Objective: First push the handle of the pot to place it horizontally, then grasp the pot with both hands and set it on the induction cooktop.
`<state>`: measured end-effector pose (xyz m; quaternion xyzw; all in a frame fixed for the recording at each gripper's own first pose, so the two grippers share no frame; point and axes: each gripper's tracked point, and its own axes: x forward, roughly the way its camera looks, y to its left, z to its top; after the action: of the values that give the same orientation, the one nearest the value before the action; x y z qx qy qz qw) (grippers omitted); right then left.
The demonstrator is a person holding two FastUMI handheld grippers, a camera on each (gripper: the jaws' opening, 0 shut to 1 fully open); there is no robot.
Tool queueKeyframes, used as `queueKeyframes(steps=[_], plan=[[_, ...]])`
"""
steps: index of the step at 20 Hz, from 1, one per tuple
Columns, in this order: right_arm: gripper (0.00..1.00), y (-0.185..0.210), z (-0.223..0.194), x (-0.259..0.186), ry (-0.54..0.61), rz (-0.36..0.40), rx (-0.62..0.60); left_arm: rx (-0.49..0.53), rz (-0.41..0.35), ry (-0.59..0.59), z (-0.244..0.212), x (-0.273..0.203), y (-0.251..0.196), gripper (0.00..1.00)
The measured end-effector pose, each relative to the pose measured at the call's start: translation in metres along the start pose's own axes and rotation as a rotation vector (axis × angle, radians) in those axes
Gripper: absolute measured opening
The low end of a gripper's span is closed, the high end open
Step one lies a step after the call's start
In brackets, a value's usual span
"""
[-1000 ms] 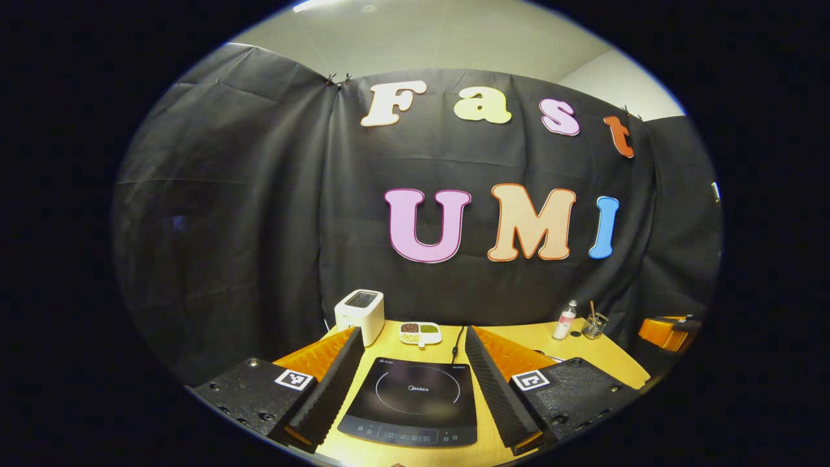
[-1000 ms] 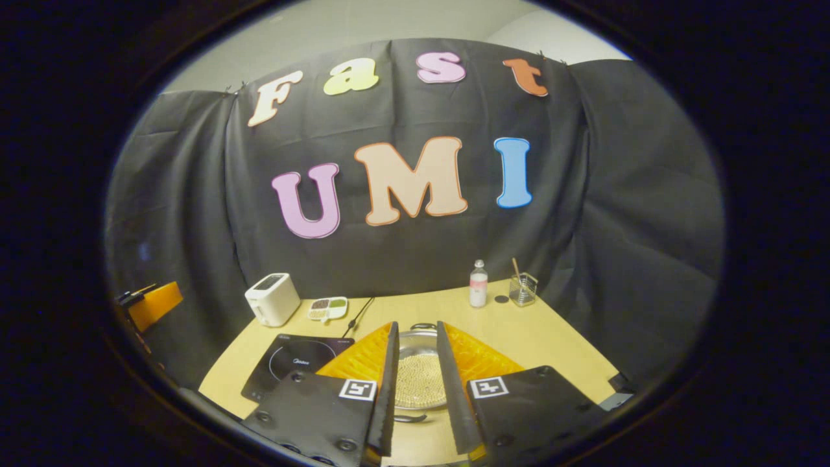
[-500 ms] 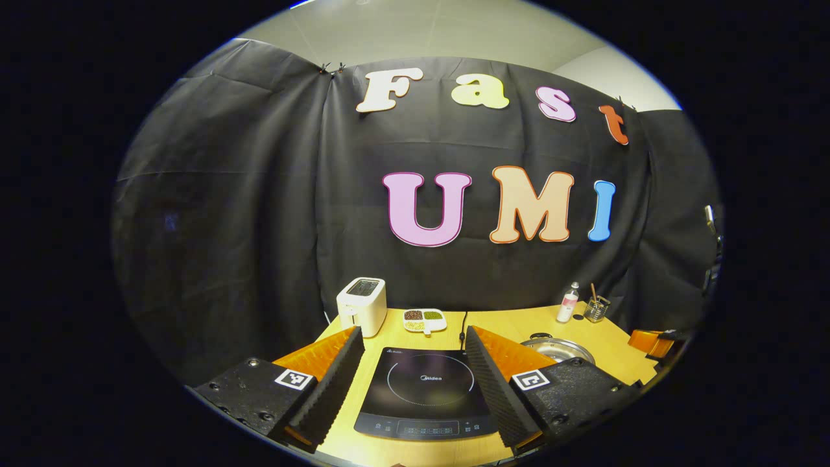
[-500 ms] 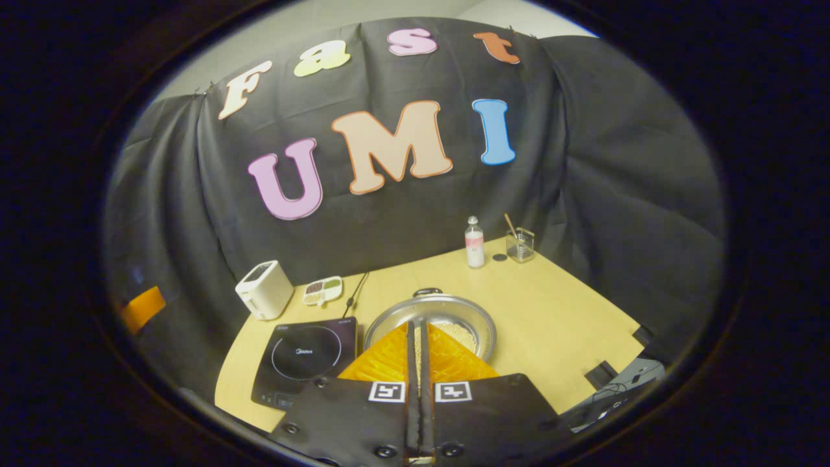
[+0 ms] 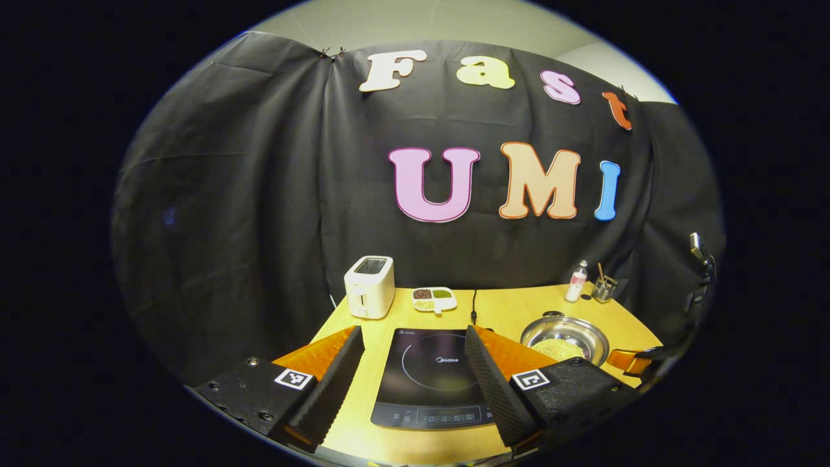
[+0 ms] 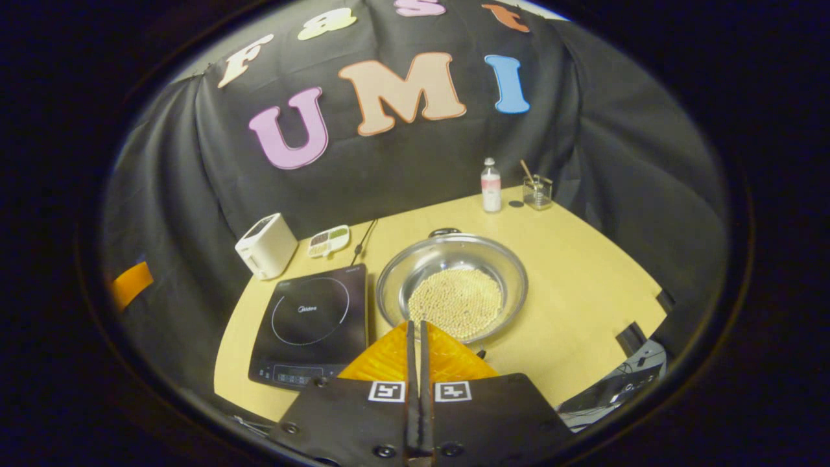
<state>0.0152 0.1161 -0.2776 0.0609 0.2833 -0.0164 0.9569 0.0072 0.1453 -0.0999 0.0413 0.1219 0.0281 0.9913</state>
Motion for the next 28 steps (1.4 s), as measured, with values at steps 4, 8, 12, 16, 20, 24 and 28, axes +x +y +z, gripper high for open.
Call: queueKeyframes(steps=[4,8,12,16,20,24,28], plan=[[0.0,0.007,-0.028,0.021,0.091,0.016,-0.04,-0.013,0.014,0.019,-0.007,0.007,0.005,0.93],[0.03,0.018,-0.053,0.047,0.186,0.071,-0.02,-0.029,0.053,0.025,-0.008,0.018,0.012,0.93],[0.03,0.018,-0.079,0.065,0.295,0.103,-0.003,-0.024,0.096,0.017,-0.004,0.028,0.017,0.96],[0.0,0.011,-0.096,0.08,0.375,0.115,0.003,-0.028,0.113,0.029,-0.004,0.034,0.011,0.96],[0.03,0.005,-0.1,0.09,0.412,0.119,-0.006,-0.024,0.106,0.025,0.0,0.039,-0.004,0.96],[0.03,-0.008,-0.104,0.093,0.453,0.108,-0.015,-0.016,0.106,0.025,0.003,0.044,-0.015,0.96],[0.03,-0.022,-0.105,0.095,0.476,0.088,-0.021,-0.023,0.104,0.031,0.003,0.05,-0.025,0.96]])
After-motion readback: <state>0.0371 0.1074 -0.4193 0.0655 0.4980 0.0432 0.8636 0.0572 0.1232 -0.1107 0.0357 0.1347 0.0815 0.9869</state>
